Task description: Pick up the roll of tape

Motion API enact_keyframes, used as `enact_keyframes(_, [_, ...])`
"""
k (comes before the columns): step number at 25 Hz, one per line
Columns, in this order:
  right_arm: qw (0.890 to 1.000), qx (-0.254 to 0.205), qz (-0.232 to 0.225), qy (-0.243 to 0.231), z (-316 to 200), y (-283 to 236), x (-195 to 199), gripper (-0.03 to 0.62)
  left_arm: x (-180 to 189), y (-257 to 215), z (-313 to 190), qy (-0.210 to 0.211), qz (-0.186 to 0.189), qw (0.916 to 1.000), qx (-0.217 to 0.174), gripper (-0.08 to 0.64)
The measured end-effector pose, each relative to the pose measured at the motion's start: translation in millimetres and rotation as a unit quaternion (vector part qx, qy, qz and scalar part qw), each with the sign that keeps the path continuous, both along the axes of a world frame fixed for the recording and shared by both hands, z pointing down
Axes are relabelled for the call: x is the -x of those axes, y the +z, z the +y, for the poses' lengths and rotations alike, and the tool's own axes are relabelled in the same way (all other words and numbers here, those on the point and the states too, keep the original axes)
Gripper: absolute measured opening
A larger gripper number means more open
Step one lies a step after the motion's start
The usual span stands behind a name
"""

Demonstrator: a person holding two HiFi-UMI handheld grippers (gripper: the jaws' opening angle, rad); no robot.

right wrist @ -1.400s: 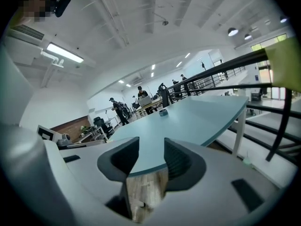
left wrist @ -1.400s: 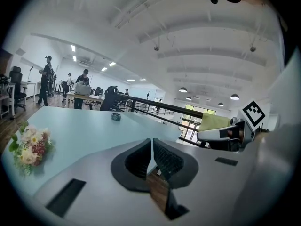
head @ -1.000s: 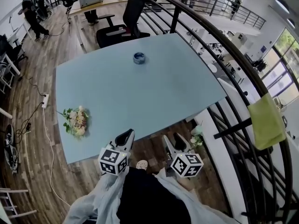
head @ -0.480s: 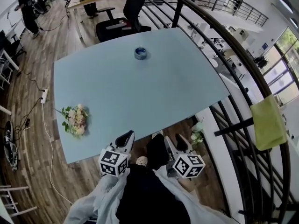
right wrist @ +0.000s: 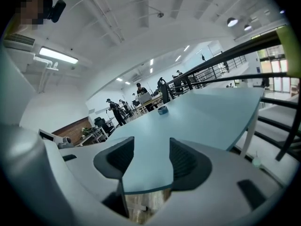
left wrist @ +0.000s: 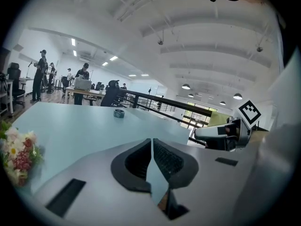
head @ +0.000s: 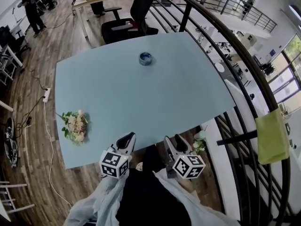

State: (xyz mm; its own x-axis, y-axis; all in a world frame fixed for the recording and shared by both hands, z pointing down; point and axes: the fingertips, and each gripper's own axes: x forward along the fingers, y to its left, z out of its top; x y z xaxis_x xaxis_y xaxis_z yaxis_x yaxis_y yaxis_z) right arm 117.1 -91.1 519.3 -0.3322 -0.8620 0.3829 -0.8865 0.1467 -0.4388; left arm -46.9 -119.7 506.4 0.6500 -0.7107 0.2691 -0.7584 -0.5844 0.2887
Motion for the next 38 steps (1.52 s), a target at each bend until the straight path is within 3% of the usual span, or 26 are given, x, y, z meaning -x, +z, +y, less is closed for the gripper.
enact_keyframes(29, [0.999,-0.004,-0.009,-0.05,-181,-24,-42,0.245,-22,-26,-168,-0.06,-0.017,0.9979,-0.014,0.029])
enact_keyframes(38, [0.997,-0.035,-0.006,-0.071,-255,-49,-37,0.245,-17,-48,-227,-0.074,-0.02,0.9962,-0.041,0.029])
